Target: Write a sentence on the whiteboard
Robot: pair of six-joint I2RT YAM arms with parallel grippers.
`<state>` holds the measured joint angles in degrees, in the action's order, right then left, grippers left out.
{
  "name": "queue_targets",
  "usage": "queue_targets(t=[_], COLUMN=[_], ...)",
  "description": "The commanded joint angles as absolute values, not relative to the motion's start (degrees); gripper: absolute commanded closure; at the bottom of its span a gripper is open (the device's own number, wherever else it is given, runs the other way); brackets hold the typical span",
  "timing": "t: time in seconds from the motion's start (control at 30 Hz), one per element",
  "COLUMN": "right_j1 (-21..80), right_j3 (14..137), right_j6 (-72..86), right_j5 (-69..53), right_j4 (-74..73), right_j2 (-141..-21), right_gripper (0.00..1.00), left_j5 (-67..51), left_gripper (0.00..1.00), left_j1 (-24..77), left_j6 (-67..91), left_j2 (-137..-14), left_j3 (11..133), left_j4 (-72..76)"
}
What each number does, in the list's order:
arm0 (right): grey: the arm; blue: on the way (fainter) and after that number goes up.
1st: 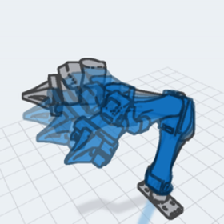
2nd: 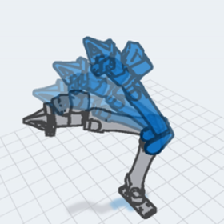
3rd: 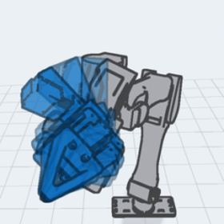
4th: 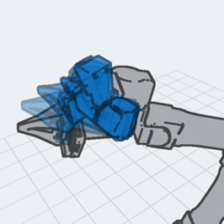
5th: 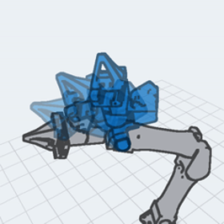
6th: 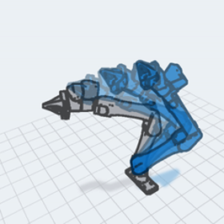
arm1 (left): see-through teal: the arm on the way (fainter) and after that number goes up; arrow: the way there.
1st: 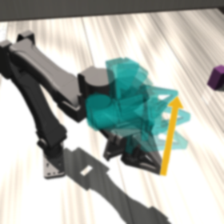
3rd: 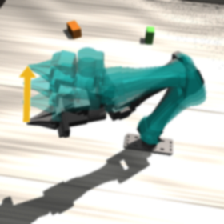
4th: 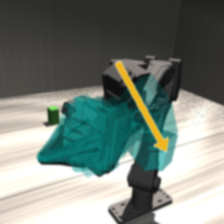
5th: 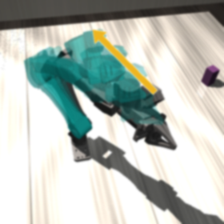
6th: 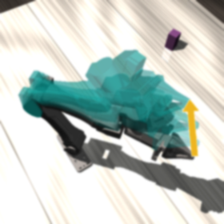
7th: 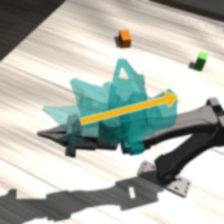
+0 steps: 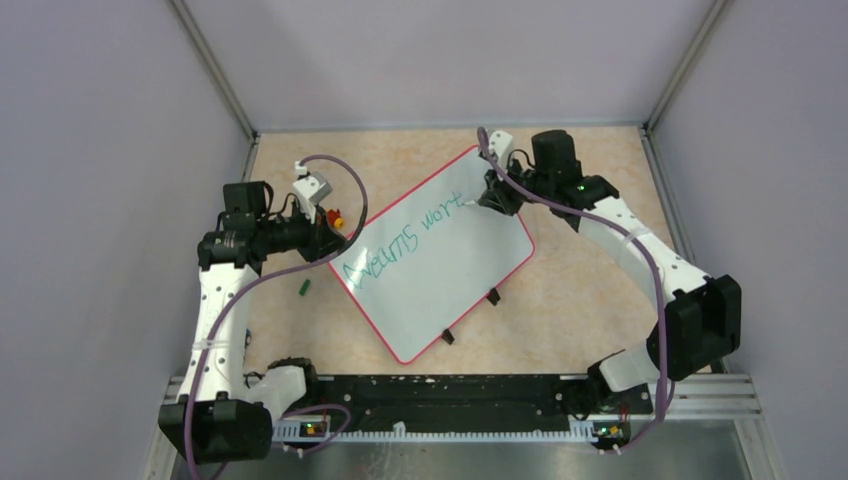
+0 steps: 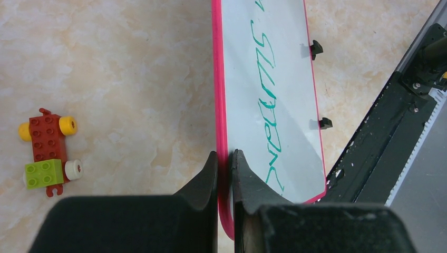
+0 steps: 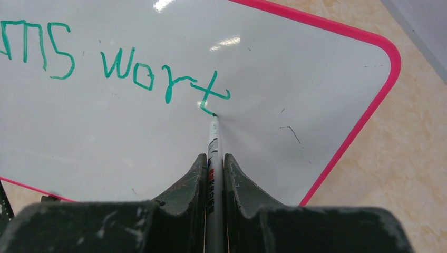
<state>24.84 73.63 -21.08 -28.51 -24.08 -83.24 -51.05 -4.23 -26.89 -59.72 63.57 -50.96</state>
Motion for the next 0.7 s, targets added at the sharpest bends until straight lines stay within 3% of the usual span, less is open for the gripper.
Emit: queue_targets(t=[0.0, 0.67], right_j1=[23.91, 23.91], right_j3=[76.83, 83.94], right_j6=[-22.28, -21.42], right_j5=[-26.79, -26.78], right_j4=[-23.08, -23.05], right_j2=[-83.11, -85.63], right_gripper=[1.0, 1.0], left_j5=[-50.89, -50.88], left_gripper=[1.0, 1.0], left_j1=[-3.33, -3.28], left_j6=[-28.34, -28.43], left_j2=[-59.44, -59.15], left_j3=[62.54, 62.47], left_j4=[-50.63, -50.64])
